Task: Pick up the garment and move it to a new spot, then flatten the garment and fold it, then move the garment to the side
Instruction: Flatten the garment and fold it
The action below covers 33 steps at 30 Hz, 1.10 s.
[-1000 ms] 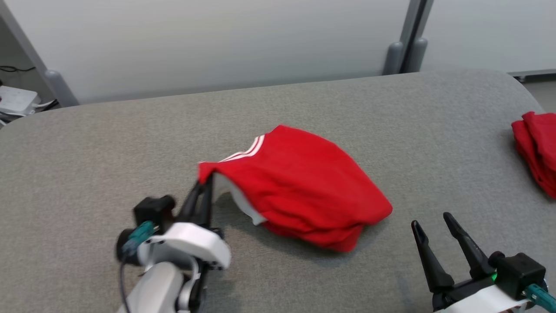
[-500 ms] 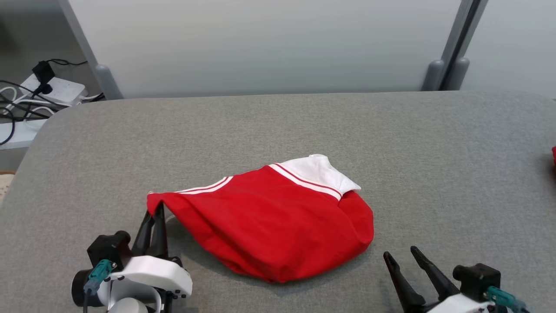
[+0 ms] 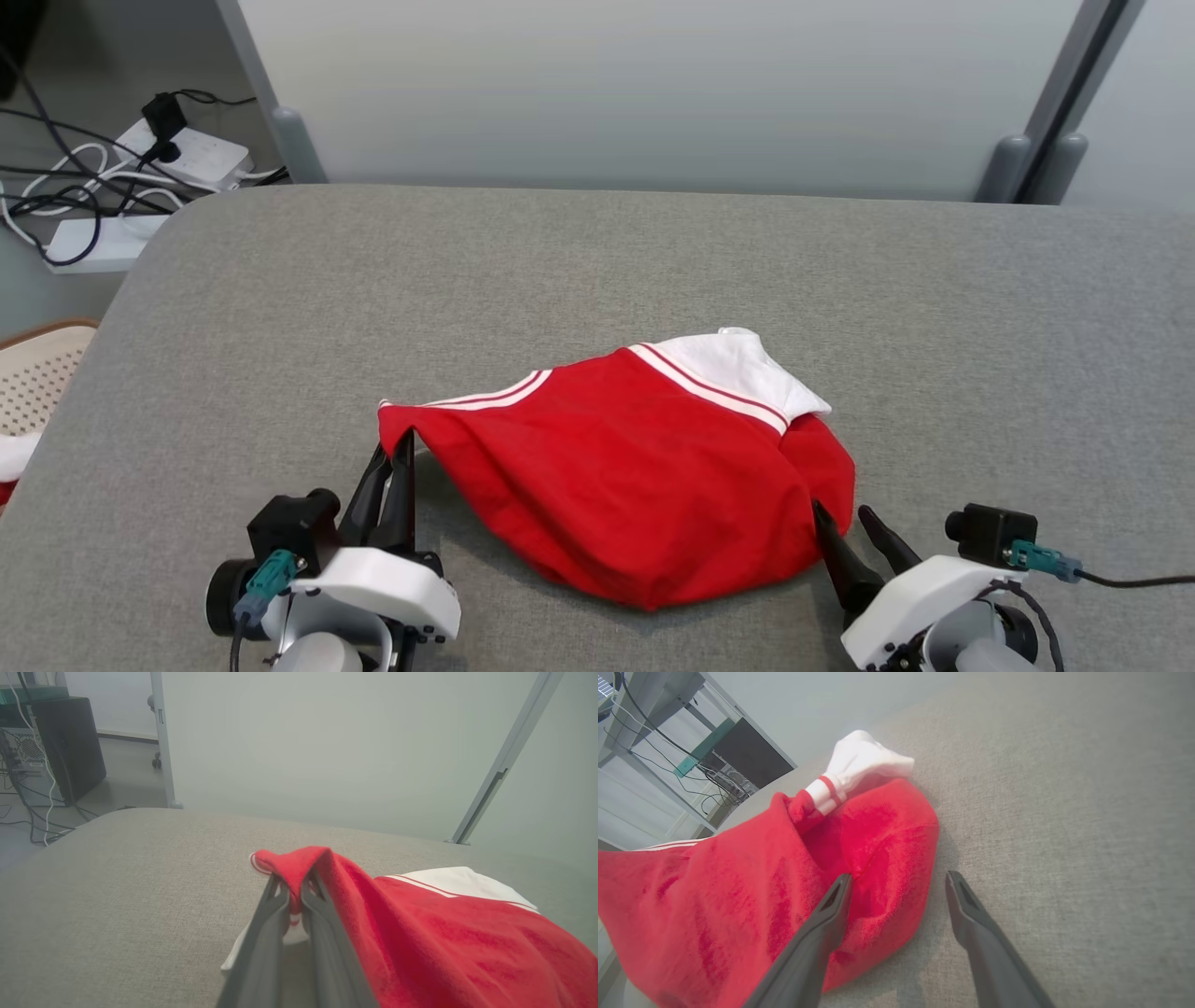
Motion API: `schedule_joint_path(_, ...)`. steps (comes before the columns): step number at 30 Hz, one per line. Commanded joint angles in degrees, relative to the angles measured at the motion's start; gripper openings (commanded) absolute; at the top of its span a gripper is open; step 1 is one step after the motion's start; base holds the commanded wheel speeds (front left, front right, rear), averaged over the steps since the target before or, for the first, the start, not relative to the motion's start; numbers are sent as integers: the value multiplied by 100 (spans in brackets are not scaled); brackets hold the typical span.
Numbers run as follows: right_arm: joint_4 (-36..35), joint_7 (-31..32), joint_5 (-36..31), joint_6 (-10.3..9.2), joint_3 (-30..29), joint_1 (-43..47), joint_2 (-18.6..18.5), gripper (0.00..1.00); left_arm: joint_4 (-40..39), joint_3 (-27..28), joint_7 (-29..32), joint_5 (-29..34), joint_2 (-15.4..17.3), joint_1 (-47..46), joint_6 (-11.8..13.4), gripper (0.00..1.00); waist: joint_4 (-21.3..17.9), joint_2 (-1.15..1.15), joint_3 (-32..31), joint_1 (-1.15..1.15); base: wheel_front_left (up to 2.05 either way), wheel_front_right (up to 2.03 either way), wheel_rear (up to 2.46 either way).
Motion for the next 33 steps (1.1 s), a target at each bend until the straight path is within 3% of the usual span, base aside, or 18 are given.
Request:
schedule_joint_path(1,13,-72,143,24,165,-204,17,100,-120,176,-59,52,61,-346,-40,0,56,0,26,0,0,0,0)
schedule_joint_path(2,122,-64,285,24,242,-272,37,100,-116,160,-59,61,49,-370,-54,0,81,0,35,0,0,0,0)
schedule_joint_path(3,249,-46,576,24,390,-391,72,91,-125,139,-59,67,22,-401,-85,0,111,0,46,0,0,0,0)
schedule_joint_path(4,271,-47,716,24,468,-440,77,36,-129,133,-59,68,12,-410,-103,0,121,0,53,0,0,0,0)
schedule_joint_path(5,287,-48,833,24,549,-485,65,0,-130,131,-59,69,5,-417,-119,0,125,0,54,0,0,0,0)
schedule_joint_path(11,34,-72,1169,24,721,-706,-167,0,-191,199,-59,64,-3,-389,-161,0,85,0,-35,0,0,0,0)
schedule_joint_path(17,-1057,-76,499,24,-329,-550,-543,0,-809,305,10,46,170,-207,-123,0,35,0,-255,0,0,0,0)
schedule_joint_path(22,-2093,-77,-238,24,-1291,-30,-763,0,-2142,334,507,94,426,81,74,0,25,0,-405,0,0,0,0)
schedule_joint_path(28,-3193,-37,-1048,24,-2027,756,-960,0,-4230,284,1502,254,755,403,407,0,-52,0,-533,0,0,0,0)
schedule_joint_path(33,-4095,698,-1806,24,-2893,1127,-632,0,-5410,241,2264,444,968,332,606,0,-220,0,-490,0,0,0,0)
